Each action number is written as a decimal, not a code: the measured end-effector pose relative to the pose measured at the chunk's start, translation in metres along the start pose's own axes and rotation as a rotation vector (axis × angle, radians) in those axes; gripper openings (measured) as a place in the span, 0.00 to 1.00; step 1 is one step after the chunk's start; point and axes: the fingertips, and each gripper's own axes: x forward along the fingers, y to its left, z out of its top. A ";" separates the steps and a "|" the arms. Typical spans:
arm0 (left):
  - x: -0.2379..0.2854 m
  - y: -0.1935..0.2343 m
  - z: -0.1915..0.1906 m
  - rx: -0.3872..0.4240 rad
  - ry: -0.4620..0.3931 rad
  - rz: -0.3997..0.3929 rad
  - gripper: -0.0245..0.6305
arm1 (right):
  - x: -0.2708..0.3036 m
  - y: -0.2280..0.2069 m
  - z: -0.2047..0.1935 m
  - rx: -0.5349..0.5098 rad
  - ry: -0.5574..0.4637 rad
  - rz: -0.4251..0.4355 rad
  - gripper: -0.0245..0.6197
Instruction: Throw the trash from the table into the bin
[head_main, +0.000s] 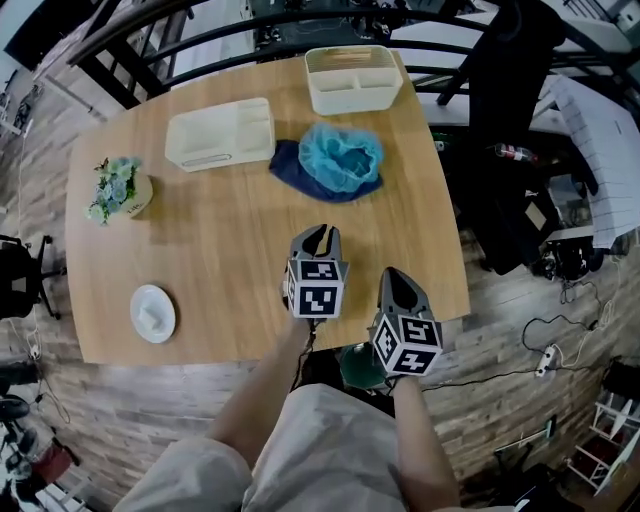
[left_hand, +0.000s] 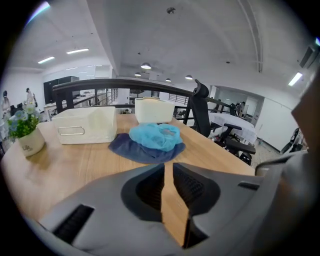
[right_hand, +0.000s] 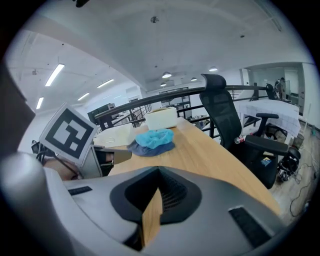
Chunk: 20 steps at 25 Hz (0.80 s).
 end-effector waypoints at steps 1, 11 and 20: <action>0.008 0.005 0.006 0.000 -0.003 -0.004 0.16 | 0.004 0.000 -0.001 0.002 0.008 -0.005 0.08; 0.080 0.042 0.046 0.052 -0.037 0.087 0.54 | 0.011 -0.041 -0.015 0.022 0.075 -0.100 0.08; 0.105 0.053 0.049 -0.037 -0.034 0.122 0.08 | 0.004 -0.066 -0.027 0.057 0.098 -0.152 0.08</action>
